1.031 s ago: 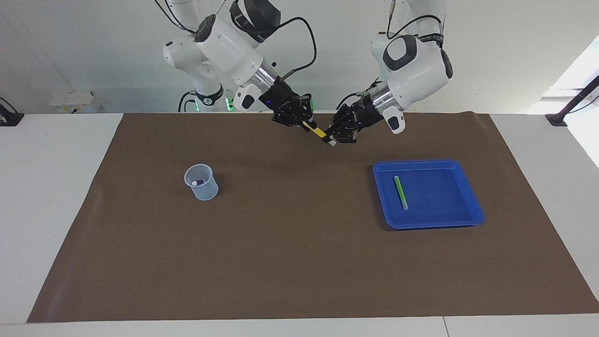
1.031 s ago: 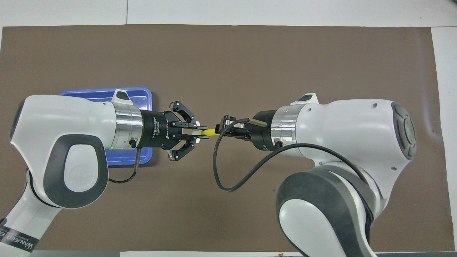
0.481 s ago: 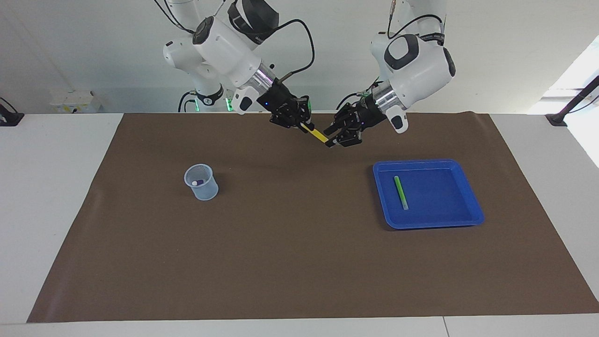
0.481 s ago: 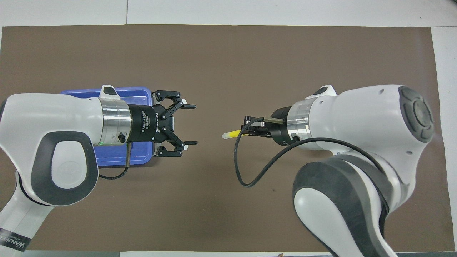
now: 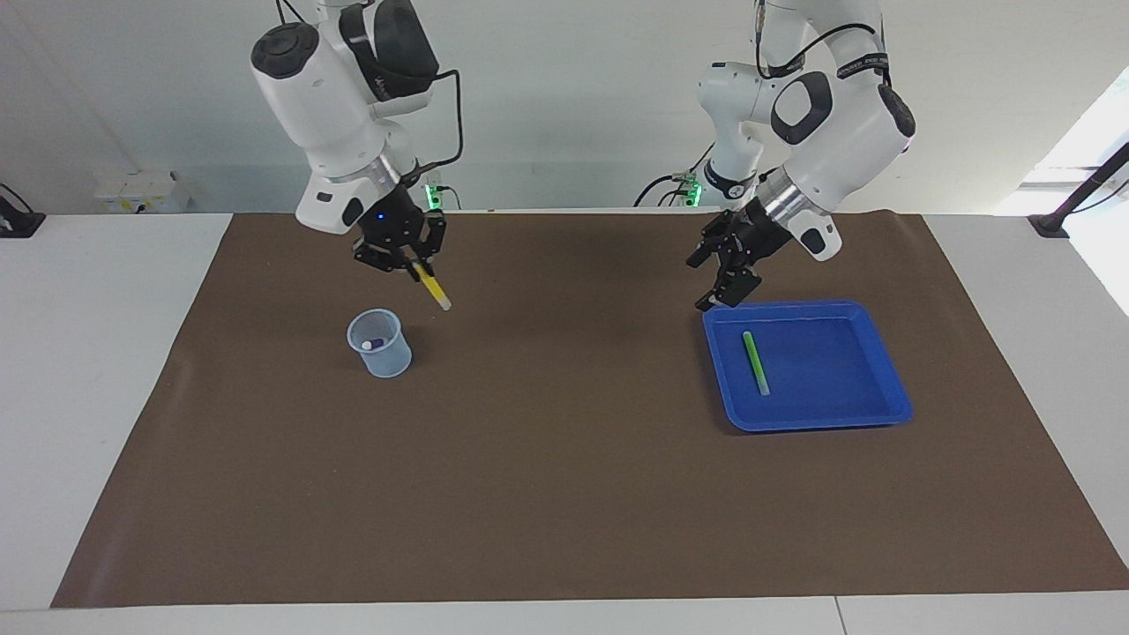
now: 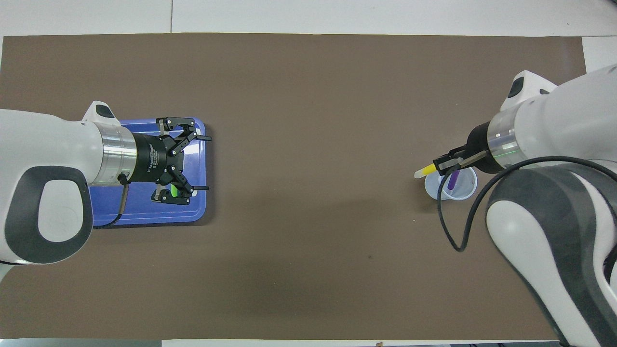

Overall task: Transfer and insert pens with both arms
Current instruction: 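Insert the yellow pen into the white cup with the right gripper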

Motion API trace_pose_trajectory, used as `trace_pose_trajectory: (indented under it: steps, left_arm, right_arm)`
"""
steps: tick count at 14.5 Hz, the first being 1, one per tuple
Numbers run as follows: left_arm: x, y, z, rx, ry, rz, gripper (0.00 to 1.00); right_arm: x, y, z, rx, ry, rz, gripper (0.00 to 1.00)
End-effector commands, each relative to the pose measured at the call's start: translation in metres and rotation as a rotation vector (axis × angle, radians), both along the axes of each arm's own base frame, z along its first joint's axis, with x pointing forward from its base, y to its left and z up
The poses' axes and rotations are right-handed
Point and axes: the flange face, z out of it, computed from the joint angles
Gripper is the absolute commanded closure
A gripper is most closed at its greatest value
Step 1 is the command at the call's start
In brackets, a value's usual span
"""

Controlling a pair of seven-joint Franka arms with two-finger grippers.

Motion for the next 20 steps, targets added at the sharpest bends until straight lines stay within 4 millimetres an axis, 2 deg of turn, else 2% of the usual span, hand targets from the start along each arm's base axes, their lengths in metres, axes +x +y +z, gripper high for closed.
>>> trace_pose_trajectory:
  steps: [1,3,6,10,12,13,15,16,18,20]
  left_arm:
    - [0.001,0.042,-0.009,0.051,-0.041,-0.159,0.00]
    - [0.007,0.075,-0.024,0.109,-0.057,-0.227,0.00]
    - [0.016,0.100,-0.046,0.157,-0.102,-0.383,0.00]
    - [0.021,0.111,-0.066,0.227,-0.187,-0.698,0.00]
    - [0.023,0.114,-0.077,0.238,-0.240,-0.905,0.00]
    - [0.025,0.122,-0.081,0.240,-0.263,-0.979,0.00]
    - [0.030,0.130,-0.093,0.294,-0.284,-1.151,0.00]
    - [0.032,0.132,-0.099,0.311,-0.294,-1.218,0.00]
    - [0.037,0.134,-0.109,0.343,-0.320,-1.336,0.00]
    - [0.043,0.134,-0.122,0.370,-0.325,-1.431,0.00]
  right_arm:
    - [0.000,-0.032,-0.019,-0.111,0.017,0.171,1.00]
    - [-0.001,-0.040,-0.034,-0.121,0.028,0.197,1.00]
    - [-0.005,-0.040,-0.056,-0.124,0.021,0.206,1.00]
    - [-0.010,-0.040,-0.078,-0.138,0.020,0.219,1.00]
    - [-0.012,-0.041,-0.081,-0.169,0.021,0.239,1.00]
    - [-0.013,-0.040,-0.080,-0.170,0.019,0.244,1.00]
    - [-0.013,-0.039,-0.079,-0.170,0.021,0.247,0.76]
    - [-0.013,-0.038,-0.079,-0.171,0.024,0.248,0.56]
    - [-0.010,-0.036,-0.075,-0.171,0.022,0.252,0.47]
    - [-0.007,-0.028,-0.058,-0.162,0.017,0.260,0.44]
